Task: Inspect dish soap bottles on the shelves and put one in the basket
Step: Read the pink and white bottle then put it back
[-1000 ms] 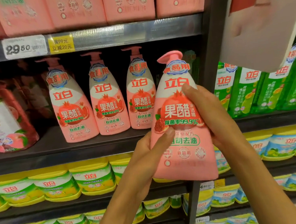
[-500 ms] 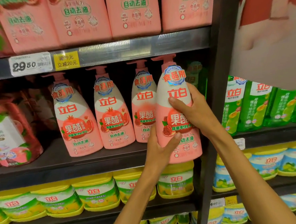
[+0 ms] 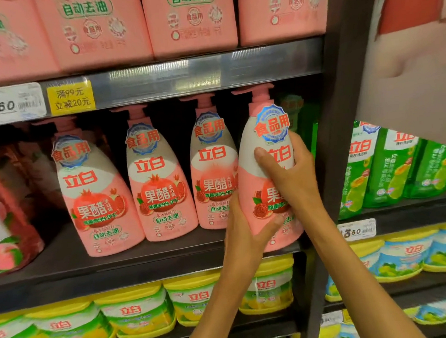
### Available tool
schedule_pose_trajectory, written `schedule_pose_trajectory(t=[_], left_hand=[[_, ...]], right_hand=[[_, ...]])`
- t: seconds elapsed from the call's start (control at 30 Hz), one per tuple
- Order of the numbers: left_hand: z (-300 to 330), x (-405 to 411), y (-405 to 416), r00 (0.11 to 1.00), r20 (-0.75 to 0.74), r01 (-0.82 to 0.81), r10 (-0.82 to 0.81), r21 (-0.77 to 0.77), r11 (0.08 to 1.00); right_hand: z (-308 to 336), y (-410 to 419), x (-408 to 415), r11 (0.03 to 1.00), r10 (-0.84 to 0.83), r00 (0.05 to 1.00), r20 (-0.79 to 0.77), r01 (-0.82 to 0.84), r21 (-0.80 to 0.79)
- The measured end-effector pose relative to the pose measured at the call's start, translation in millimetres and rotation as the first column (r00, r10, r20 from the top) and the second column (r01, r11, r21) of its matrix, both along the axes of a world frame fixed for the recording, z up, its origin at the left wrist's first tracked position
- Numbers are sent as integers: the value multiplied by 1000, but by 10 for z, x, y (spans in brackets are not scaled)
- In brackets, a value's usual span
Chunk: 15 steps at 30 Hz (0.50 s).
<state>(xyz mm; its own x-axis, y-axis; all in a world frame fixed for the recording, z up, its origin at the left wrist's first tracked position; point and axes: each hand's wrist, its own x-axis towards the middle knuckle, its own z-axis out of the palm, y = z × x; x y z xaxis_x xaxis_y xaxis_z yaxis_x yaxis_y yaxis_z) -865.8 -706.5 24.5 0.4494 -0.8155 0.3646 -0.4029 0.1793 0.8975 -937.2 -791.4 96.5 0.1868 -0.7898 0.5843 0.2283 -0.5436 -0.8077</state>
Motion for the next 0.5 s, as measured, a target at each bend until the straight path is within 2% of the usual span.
schedule_pose_trajectory(t=[0.1,0.23,0.37,0.5], left_hand=[[26,-2,9,939,289,-210,188,44,977],[-21,-91,13,763,490,-440,421,-82,894],[-109,-159,-19,844,410,-342,344,-83,936],[-120,-217,-121,843,430,-323,324,-78,943]], right_hand=[[-41,37,31,997,-79,997,-9,78,-19],[-38,85,46,973,-212,977,-19,209,-99],[8,81,83,933,-332,940,-73,316,-172],[-25,-40,133,929,-355,934,-50,346,-131]])
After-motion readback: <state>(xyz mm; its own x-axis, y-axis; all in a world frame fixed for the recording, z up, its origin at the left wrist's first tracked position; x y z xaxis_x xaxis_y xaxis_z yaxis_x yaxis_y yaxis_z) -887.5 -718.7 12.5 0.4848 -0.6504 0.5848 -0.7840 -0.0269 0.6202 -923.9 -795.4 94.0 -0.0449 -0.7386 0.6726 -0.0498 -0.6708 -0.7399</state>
